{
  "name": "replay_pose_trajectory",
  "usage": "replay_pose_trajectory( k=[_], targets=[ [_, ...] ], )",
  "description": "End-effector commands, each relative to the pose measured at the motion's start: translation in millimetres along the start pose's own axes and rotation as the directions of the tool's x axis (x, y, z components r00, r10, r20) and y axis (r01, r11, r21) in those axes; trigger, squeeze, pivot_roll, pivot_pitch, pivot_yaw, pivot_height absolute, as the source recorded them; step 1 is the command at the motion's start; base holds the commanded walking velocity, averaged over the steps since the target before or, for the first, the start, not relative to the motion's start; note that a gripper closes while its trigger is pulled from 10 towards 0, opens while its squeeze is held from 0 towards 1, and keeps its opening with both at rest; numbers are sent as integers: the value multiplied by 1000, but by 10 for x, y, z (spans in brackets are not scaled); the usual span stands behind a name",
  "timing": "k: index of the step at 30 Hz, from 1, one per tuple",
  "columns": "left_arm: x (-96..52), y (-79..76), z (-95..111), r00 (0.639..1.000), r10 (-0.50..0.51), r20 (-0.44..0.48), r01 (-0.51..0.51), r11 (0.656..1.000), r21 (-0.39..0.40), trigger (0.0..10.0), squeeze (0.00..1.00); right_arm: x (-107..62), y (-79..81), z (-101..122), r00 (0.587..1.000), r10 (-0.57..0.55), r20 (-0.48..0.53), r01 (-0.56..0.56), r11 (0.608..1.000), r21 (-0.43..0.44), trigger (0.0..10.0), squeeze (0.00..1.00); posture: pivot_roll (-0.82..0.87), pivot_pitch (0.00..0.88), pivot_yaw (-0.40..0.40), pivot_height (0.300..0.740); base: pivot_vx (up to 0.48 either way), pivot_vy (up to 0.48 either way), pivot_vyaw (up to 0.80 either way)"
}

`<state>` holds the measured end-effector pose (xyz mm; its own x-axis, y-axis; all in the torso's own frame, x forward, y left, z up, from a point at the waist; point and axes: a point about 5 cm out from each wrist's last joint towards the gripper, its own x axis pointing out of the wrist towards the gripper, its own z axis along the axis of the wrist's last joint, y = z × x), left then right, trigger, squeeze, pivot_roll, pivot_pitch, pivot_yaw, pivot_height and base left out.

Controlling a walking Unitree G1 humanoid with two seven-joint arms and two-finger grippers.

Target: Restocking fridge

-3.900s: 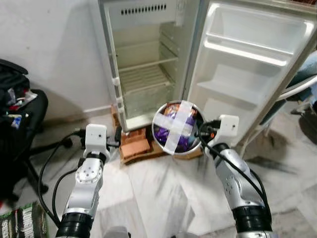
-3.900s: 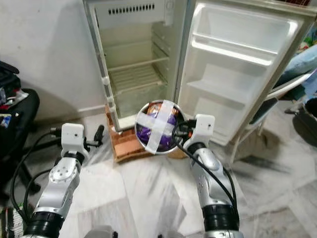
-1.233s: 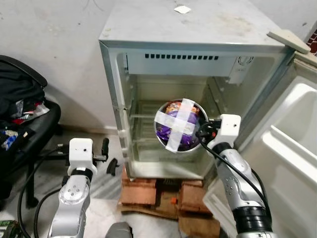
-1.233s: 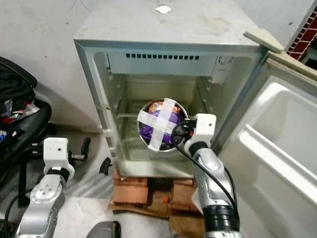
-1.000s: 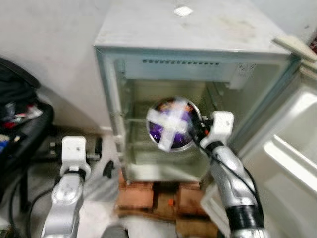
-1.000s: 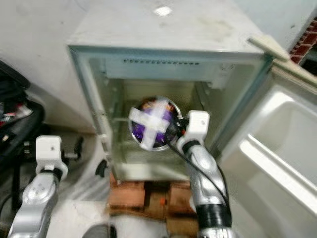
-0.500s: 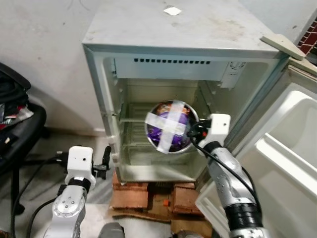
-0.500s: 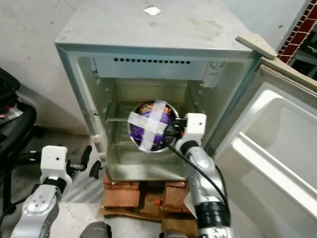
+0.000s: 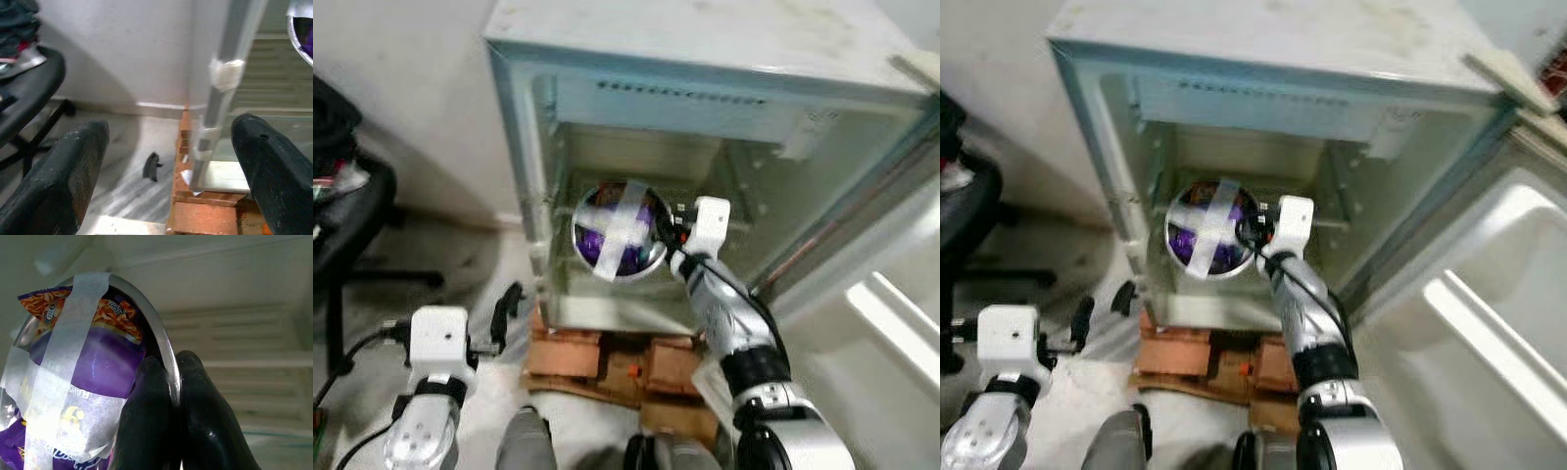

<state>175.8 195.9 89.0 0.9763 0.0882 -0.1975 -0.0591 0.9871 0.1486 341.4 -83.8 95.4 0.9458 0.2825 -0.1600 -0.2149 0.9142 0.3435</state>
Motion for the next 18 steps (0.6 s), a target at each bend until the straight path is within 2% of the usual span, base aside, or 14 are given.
replay_pose_trajectory(
  k=[1,5,18],
  targets=[
    [-64,-12,-7,1000,3,-23,-4,1000,-7,10000,0,49,40,37,1000,7,19,-8,1000,13,10000,0,246,248,-136,740,0,0,788],
    [-97,-19,1,999,0,-35,0,1000,-8,10000,0,123,97,79,1000,8,29,-9,1000,14,10000,0,250,257,-137,740,0,0,775],
    [-166,-96,48,998,-25,-62,23,999,-27,10000,0,350,257,310,994,-85,66,72,981,180,10000,0,261,313,-155,740,0,0,0]
  ],
)
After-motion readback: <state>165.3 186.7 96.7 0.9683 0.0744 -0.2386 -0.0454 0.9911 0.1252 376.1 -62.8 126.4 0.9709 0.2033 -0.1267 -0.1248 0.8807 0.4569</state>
